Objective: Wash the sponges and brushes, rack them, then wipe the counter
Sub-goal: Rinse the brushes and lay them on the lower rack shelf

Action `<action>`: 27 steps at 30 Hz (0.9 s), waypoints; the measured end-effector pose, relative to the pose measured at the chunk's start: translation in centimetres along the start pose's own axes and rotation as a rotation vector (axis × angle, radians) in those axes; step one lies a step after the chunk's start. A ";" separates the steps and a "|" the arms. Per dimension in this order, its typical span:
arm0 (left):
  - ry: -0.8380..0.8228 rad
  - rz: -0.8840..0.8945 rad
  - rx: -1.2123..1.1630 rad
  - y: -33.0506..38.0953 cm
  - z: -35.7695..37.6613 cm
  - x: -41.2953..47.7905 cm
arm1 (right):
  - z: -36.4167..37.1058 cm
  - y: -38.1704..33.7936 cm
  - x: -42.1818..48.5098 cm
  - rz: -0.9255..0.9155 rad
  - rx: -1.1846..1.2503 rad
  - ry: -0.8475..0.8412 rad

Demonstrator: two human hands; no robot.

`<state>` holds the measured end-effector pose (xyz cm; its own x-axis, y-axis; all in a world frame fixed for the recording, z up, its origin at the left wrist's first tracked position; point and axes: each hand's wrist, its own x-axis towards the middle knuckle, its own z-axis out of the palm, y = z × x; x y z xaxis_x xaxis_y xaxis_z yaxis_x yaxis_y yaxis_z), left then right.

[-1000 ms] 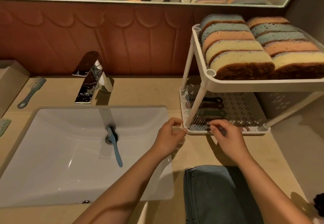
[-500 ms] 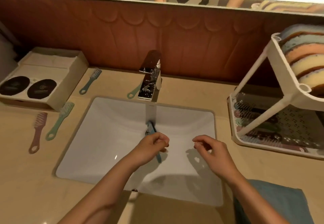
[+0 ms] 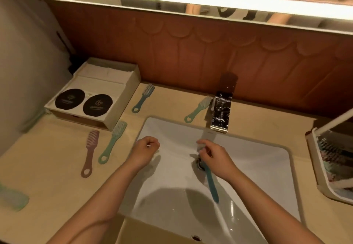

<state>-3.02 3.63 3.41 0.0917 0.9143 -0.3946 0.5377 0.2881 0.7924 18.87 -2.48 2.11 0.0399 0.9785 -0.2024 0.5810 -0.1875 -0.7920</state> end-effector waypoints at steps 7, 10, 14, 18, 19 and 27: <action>0.118 0.036 0.225 -1.4 -3.0 7.2 | 2.2 -1.6 6.5 0.107 0.011 -0.017; 0.142 0.084 0.297 -1.1 -3.6 9.2 | 2.9 -2.0 8.1 0.160 0.044 0.014; 0.140 0.150 0.415 -0.4 -4.2 11.3 | 3.8 -2.3 9.1 0.211 0.017 0.011; 0.111 0.159 0.480 0.0 -4.5 13.4 | 4.5 -2.3 9.1 0.221 0.021 0.090; 0.119 0.162 0.487 -0.1 -4.6 13.9 | 4.7 -2.3 9.1 0.225 0.046 0.129; 0.239 0.126 0.699 0.5 -4.5 15.4 | 5.6 -1.5 8.1 0.208 0.266 0.456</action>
<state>-5.14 19.13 -0.16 0.0460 0.9883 -0.1457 0.9496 0.0020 0.3134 13.73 5.25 -1.58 0.5130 0.8456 -0.1475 0.3008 -0.3380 -0.8918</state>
